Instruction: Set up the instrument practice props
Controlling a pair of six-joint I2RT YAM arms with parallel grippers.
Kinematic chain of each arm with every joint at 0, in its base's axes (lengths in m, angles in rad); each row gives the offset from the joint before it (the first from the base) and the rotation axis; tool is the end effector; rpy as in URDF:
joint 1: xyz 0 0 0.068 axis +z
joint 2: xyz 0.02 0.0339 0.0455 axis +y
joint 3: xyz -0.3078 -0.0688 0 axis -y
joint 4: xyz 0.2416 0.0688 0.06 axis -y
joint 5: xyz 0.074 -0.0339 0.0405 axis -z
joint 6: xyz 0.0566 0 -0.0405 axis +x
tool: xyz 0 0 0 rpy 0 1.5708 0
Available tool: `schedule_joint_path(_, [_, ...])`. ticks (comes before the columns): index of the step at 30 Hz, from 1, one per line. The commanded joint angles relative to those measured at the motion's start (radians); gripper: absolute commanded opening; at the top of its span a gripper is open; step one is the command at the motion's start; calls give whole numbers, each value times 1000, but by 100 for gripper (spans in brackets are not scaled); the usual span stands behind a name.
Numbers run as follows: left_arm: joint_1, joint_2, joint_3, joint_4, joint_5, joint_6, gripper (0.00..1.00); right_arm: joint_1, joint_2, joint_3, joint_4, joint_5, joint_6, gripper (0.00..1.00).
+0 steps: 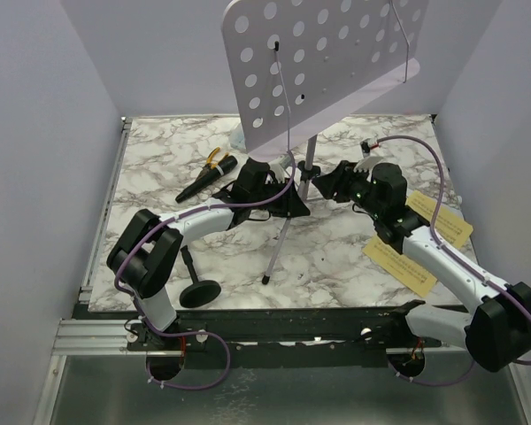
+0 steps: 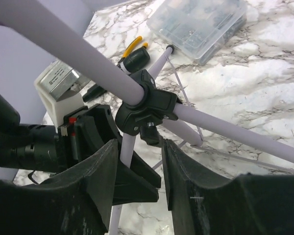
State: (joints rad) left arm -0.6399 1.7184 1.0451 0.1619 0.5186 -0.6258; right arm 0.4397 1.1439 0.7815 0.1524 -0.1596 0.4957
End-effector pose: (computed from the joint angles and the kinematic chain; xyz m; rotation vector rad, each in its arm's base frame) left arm 0.3033 -0.2607 0.2539 0.3663 2.2534 -1.2638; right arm 0.2376 0.1217 0.3371 -0.0678 1.8510 0.8063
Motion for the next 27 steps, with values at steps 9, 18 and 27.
schedule_joint_path(9, [35, 95, -69, -326, -201, -15, 7, -87, 114, 55, 56, -48, 224, 14])
schedule_joint_path(18, [31, 65, -65, -331, -224, 1, 6, -285, 204, -149, 314, -516, 756, 13])
schedule_joint_path(27, [29, 47, -65, -336, -239, 13, 6, -286, 301, -139, 314, -607, 655, 41])
